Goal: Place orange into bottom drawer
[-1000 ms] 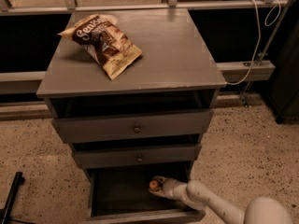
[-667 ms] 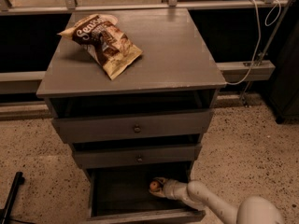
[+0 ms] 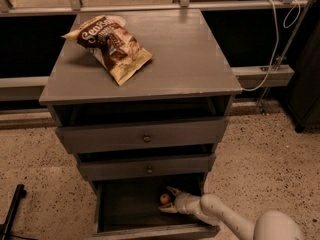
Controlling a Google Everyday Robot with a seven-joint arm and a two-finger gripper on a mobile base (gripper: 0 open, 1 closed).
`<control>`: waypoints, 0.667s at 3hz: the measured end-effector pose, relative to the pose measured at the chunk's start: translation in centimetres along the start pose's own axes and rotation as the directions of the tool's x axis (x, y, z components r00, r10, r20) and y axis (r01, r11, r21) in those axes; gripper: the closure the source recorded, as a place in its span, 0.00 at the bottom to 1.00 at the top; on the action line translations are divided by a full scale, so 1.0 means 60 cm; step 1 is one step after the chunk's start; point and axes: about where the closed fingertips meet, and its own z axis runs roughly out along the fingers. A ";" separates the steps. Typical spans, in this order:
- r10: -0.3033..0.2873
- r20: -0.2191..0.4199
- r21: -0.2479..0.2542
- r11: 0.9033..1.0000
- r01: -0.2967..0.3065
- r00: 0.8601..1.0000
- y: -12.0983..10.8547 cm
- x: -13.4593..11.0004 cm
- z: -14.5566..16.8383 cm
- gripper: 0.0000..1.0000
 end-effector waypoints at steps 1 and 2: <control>0.000 0.004 -0.003 1.000 0.000 1.000 0.001 -0.001 0.000 0.00; 0.002 0.022 -0.012 1.000 -0.001 1.000 0.003 -0.007 -0.002 0.00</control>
Offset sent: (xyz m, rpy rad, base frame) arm -0.0021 -0.0016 0.0088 0.0393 -0.0038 0.0173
